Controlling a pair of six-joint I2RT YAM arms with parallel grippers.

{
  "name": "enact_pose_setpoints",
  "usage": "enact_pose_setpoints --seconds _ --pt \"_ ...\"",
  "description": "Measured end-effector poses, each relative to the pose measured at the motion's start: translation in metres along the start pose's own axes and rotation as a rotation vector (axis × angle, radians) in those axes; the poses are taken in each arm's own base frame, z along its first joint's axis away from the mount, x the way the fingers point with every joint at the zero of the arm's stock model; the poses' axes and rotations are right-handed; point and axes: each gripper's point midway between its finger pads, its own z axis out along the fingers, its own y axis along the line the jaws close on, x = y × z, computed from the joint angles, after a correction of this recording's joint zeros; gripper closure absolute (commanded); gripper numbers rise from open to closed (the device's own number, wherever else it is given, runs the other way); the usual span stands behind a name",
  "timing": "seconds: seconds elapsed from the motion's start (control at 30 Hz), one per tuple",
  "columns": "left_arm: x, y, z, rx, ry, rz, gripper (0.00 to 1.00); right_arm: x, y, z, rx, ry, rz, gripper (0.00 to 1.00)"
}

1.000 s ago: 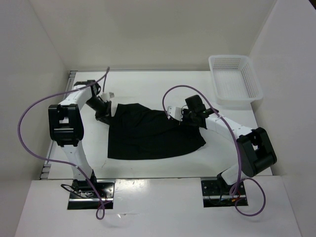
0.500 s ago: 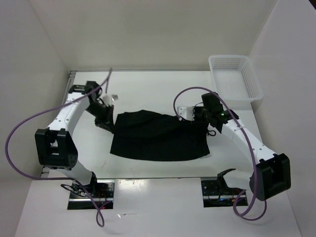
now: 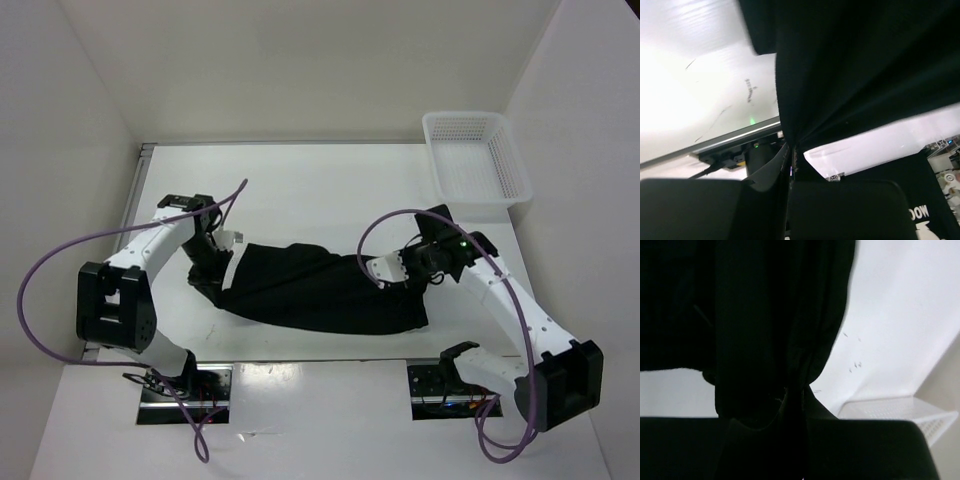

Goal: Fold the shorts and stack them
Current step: Fold the shorts

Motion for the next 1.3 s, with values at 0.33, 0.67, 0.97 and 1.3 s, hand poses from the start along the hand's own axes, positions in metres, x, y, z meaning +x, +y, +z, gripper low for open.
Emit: enact_pose_setpoints --seconds 0.33,0.67,0.97,1.3 --pt "0.006 0.015 0.037 -0.112 0.137 0.047 0.74 -0.049 0.080 0.006 -0.136 -0.118 -0.300 0.77" --pt "-0.037 0.025 0.017 -0.126 0.031 0.015 0.56 -0.065 0.083 -0.008 -0.059 -0.172 -0.325 0.00" --pt "-0.183 0.019 -0.009 -0.033 -0.249 0.051 0.56 -0.092 -0.004 -0.031 0.103 -0.260 -0.015 0.07" --pt "-0.202 -0.007 0.035 0.027 -0.174 0.115 0.54 0.009 0.038 0.070 -0.273 0.026 0.506 0.18"
